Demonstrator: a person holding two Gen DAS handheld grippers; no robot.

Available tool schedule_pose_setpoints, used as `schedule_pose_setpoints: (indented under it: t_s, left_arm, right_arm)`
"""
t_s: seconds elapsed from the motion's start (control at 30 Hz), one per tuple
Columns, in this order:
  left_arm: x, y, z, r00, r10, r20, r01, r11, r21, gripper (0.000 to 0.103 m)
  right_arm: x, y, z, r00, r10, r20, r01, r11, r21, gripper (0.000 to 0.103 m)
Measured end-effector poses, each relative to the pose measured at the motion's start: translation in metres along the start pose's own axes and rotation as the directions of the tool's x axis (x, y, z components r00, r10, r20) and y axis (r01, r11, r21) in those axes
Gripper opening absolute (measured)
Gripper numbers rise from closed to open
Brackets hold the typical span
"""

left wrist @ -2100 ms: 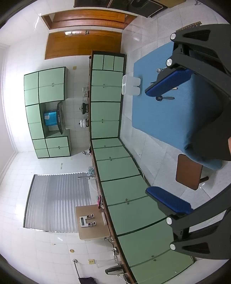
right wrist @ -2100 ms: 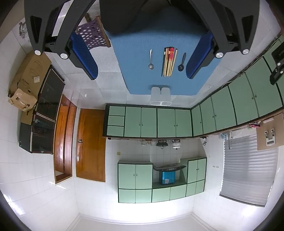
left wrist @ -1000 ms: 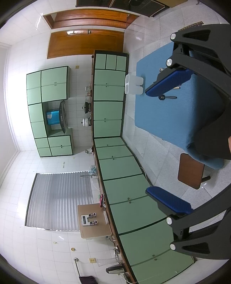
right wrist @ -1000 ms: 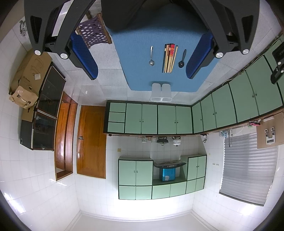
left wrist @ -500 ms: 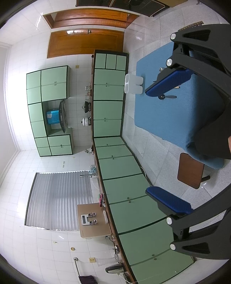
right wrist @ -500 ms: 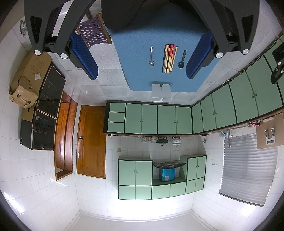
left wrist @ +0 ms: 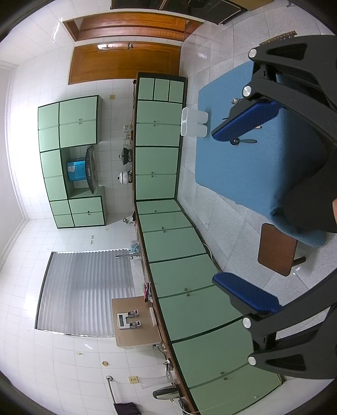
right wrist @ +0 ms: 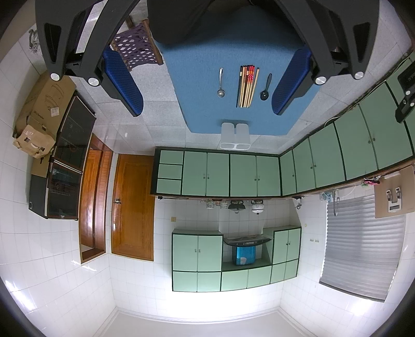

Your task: Organize utensils

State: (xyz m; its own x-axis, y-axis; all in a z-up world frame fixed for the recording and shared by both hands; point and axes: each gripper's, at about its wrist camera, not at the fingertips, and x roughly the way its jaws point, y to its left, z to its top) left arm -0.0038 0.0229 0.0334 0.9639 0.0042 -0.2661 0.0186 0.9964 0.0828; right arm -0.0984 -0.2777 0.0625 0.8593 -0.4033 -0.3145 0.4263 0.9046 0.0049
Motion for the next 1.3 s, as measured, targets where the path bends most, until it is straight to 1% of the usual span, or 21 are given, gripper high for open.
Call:
schedule_pose_setpoints:
  t_s: [1.1, 1.23, 1.3]
  left_arm:
    - [0.004, 0.004, -0.005, 1.0, -0.006, -0.004, 0.006, 1.0, 0.001, 0.098]
    - [0.021, 0.001, -0.016, 0.999, -0.031, -0.038, 0.032, 0.999, 0.013, 0.098]
    - [0.039, 0.001, -0.021, 0.995, -0.054, -0.082, 0.056, 0.998, 0.017, 0.098]
  right_arm:
    - [0.0, 0.001, -0.001, 1.0, 0.001, -0.006, -0.001, 1.0, -0.002, 0.097]
    - [0.008, 0.0, -0.005, 1.0, 0.001, -0.016, -0.001, 1.0, -0.002, 0.097]
    - [0.021, -0.003, -0.009, 0.999, 0.023, -0.049, -0.023, 1.0, 0.009, 0.097]
